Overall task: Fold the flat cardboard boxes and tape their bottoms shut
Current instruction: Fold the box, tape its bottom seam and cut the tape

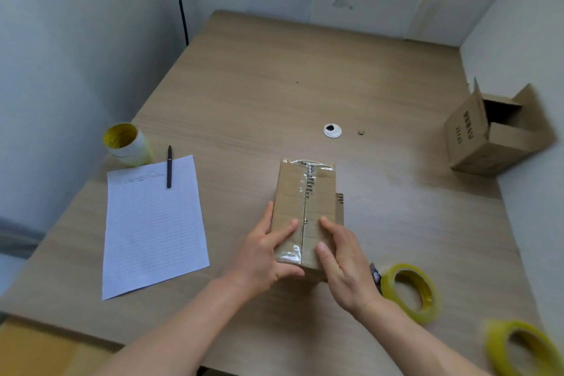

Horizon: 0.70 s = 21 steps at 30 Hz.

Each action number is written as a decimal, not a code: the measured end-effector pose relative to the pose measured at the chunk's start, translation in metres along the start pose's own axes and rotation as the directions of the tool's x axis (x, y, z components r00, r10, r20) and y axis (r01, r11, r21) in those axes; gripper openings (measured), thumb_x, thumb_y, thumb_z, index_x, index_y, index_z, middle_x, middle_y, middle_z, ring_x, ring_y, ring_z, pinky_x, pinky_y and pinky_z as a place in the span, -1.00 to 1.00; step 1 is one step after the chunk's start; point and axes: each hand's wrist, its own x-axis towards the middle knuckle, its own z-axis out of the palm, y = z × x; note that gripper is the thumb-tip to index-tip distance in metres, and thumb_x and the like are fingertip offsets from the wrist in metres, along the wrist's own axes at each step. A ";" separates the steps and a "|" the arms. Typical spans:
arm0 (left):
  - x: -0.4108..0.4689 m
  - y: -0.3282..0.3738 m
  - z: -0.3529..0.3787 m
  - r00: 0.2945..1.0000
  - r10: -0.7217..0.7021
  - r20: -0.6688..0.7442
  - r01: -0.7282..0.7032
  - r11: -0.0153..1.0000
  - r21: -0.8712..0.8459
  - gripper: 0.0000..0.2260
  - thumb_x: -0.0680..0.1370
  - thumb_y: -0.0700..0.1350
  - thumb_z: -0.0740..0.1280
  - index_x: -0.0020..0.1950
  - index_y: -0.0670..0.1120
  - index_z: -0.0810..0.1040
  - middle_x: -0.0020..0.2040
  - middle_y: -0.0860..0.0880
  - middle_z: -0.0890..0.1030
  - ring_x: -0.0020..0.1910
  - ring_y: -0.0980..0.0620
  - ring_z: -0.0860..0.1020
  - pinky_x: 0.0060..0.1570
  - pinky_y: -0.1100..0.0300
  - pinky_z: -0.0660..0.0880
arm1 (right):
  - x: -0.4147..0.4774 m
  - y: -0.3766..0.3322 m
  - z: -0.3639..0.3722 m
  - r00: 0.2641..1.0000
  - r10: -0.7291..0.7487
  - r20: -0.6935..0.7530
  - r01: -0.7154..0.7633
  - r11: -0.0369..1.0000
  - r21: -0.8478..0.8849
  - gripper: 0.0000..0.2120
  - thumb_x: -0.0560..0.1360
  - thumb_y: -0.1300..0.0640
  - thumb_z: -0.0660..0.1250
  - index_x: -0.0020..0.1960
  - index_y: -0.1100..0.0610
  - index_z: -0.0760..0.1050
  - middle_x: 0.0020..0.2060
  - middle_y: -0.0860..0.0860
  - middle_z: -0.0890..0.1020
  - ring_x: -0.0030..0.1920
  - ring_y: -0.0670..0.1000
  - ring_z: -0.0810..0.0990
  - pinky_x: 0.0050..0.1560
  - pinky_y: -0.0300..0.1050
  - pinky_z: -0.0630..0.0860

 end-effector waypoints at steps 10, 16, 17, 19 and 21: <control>-0.007 0.009 0.002 0.999 -0.032 0.011 0.032 0.999 -0.010 -0.11 0.25 0.14 0.62 0.43 0.38 0.18 0.61 0.05 -0.12 0.54 0.06 0.21 0.46 0.24 0.21 | 0.101 -0.067 -0.019 0.976 -0.147 0.163 0.216 0.771 -0.599 -0.34 0.57 -0.29 -0.11 0.59 -0.04 -0.03 0.61 0.00 -0.05 0.59 0.07 -0.10 0.47 0.17 0.05; -0.009 0.009 0.003 0.992 -0.124 0.012 0.124 0.992 0.016 -0.13 0.25 0.14 0.62 0.50 0.23 0.31 0.58 0.16 -0.17 0.51 0.07 0.26 0.46 0.16 0.27 | 0.142 -0.065 -0.008 0.956 -0.154 0.249 0.283 0.704 -0.652 -0.32 0.59 -0.29 0.00 0.57 0.08 0.06 0.50 -0.01 0.26 0.50 0.04 0.19 0.34 0.15 0.21; -0.010 0.010 0.003 0.991 -0.137 0.009 0.137 0.991 0.007 -0.13 0.25 0.13 0.62 0.49 0.22 0.31 0.57 0.18 -0.17 0.51 0.10 0.26 0.46 0.19 0.26 | 0.144 -0.062 -0.006 0.959 -0.156 0.236 0.275 0.710 -0.648 -0.33 0.59 -0.29 0.01 0.56 0.07 0.10 0.47 0.00 0.32 0.46 0.05 0.25 0.31 0.13 0.24; -0.012 0.011 0.005 0.988 -0.157 0.011 0.157 0.988 -0.009 -0.13 0.25 0.10 0.63 0.49 0.23 0.31 0.55 0.23 -0.16 0.48 0.24 0.20 0.43 0.35 0.18 | 0.148 -0.059 -0.006 0.969 -0.130 0.208 0.234 0.743 -0.627 -0.42 0.59 -0.28 0.02 0.47 0.04 0.26 0.35 0.03 0.45 0.38 0.10 0.38 0.23 0.09 0.28; -0.015 0.013 0.006 0.985 -0.174 0.019 0.174 0.985 -0.016 -0.13 0.26 0.09 0.64 0.47 0.28 0.28 0.54 0.24 -0.13 0.46 0.31 0.15 0.39 0.44 0.11 | 0.152 -0.062 -0.011 0.983 -0.075 0.168 0.163 0.781 -0.603 -0.63 0.60 -0.22 0.02 0.14 0.00 0.43 0.13 0.06 0.57 0.22 0.15 0.49 0.10 0.06 0.31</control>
